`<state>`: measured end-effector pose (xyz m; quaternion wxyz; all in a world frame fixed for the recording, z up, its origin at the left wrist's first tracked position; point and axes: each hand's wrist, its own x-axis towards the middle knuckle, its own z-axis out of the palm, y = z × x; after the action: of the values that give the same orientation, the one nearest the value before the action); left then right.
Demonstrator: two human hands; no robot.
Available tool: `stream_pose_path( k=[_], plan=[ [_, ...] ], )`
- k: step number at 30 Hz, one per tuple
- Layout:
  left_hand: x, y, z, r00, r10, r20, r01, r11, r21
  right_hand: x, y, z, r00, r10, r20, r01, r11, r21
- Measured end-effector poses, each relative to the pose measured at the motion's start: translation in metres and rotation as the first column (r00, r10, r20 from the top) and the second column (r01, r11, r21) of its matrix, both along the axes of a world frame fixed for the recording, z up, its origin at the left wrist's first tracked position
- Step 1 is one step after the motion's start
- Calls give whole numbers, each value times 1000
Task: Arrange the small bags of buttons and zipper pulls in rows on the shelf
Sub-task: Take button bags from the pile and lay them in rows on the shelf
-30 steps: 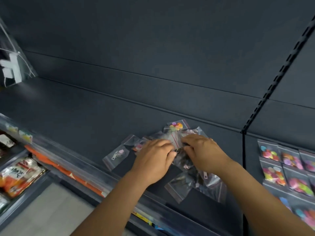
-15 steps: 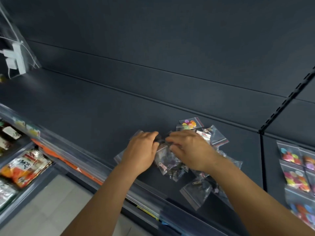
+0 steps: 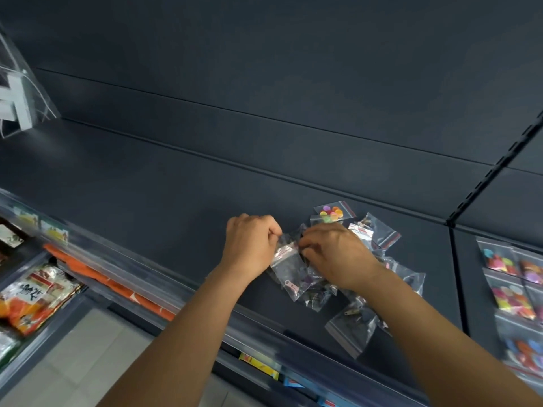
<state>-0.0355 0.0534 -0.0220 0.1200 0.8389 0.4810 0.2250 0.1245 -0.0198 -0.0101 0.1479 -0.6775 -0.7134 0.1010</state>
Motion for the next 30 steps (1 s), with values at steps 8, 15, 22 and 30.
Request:
stream_pose_path(
  k=[8, 15, 22, 30],
  plan=[
    [6, 6, 17, 810, 86, 580, 8, 987, -158, -7, 12, 18, 854, -245, -458, 243, 968, -66],
    [22, 5, 23, 709, 143, 691, 175, 913, -369, -1, 24, 23, 545, -331, -771, 355, 923, -146],
    [29, 12, 22, 804, 122, 581, 264, 804, -534, 10, 24, 18, 523, -330, -786, 373, 918, -137],
    [47, 32, 20, 795, 199, 573, 131, 866, -482, 53, 39, 20, 684, -464, -563, 555, 832, -11]
  ],
)
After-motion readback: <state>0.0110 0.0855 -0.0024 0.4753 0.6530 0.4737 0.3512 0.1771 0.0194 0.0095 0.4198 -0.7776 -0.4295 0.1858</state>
